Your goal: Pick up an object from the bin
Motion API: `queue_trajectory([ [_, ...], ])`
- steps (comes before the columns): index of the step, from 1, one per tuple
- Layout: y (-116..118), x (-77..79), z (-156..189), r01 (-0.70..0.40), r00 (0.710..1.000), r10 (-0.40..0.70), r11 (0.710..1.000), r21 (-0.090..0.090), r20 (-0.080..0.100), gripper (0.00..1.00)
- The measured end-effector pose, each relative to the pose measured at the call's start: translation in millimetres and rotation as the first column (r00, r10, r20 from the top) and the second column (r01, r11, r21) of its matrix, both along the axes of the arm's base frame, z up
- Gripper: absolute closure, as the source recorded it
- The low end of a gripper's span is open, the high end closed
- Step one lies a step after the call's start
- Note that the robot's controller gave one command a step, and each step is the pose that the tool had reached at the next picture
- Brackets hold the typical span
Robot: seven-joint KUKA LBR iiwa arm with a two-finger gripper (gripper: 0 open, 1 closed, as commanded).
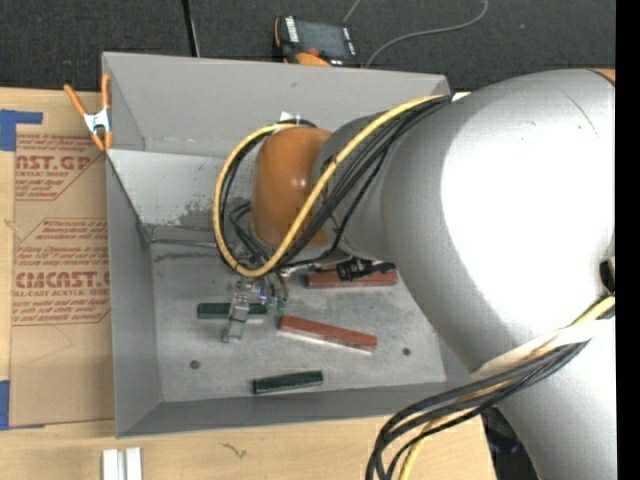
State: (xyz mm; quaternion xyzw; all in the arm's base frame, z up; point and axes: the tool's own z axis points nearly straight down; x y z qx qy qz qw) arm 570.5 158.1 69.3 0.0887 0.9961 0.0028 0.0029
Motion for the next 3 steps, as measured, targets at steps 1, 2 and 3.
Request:
queue_trajectory([
  [1,-5,-1.6,1,0.005,1.0,-0.005,1.0,-0.005,-0.004,1.0],
  [2,-12,13.1,22,-0.369,0.93,0.369,0.93,-0.006,-0.002,1.0],
  [3,-21,-7.5,158,-0.426,0.905,0.426,0.905,-0.008,0.004,1.0],
])
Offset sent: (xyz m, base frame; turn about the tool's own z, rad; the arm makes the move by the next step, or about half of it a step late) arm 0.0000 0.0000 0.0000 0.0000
